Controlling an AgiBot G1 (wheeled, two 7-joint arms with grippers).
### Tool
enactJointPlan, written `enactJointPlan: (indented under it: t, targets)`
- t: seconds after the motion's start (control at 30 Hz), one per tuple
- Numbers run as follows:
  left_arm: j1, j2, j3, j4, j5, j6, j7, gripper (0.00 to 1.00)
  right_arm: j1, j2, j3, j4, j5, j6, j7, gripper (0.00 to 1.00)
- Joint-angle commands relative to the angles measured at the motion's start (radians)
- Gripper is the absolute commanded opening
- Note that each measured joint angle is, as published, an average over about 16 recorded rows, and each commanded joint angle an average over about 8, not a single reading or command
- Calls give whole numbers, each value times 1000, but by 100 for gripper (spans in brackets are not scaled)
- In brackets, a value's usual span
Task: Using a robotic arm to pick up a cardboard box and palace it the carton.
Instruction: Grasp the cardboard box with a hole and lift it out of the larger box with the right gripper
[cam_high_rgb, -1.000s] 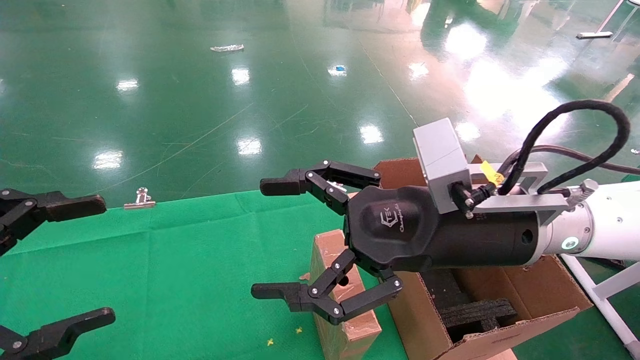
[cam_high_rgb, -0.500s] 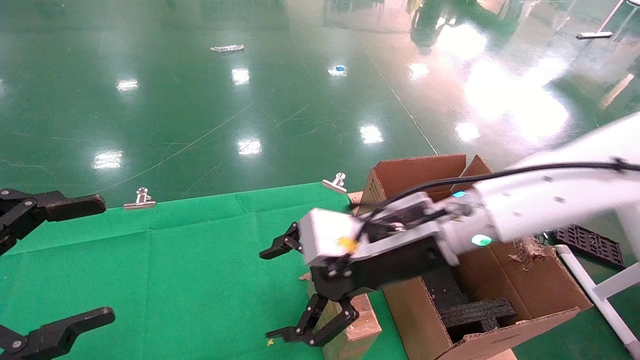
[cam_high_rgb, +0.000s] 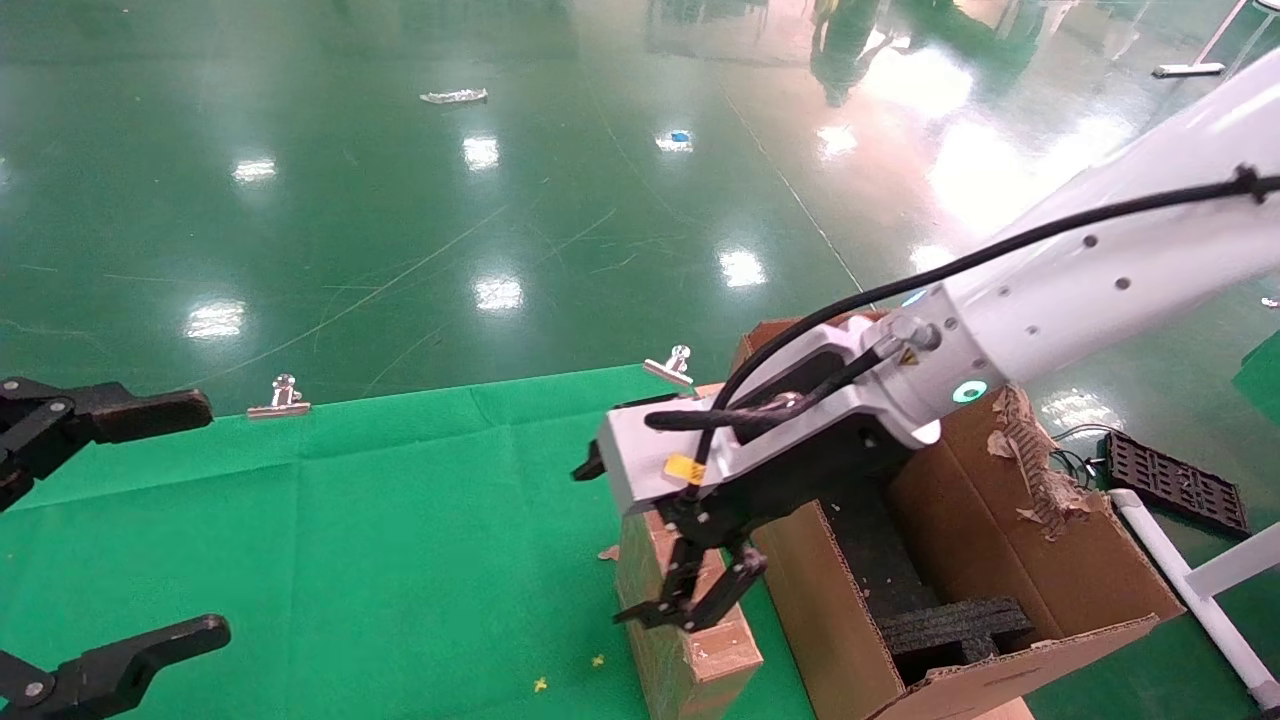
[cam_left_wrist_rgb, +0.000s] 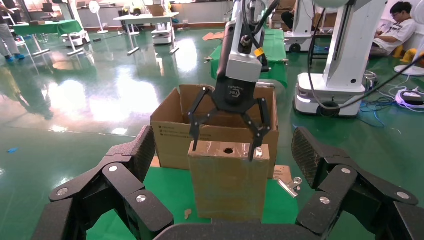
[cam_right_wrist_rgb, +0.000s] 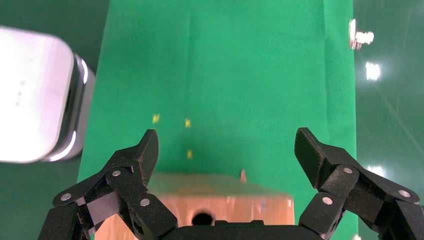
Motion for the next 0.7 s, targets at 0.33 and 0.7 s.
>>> enactJointPlan:
  t: [0.33, 0.7]
  targets:
    - [0, 0, 1, 0, -1, 0, 0, 100, 204, -5, -268, -2, -57, 4, 117, 100]
    - [0, -1, 2, 0, -1, -1, 1, 100, 358, -77, -494, -2, -68, 9, 254, 100]
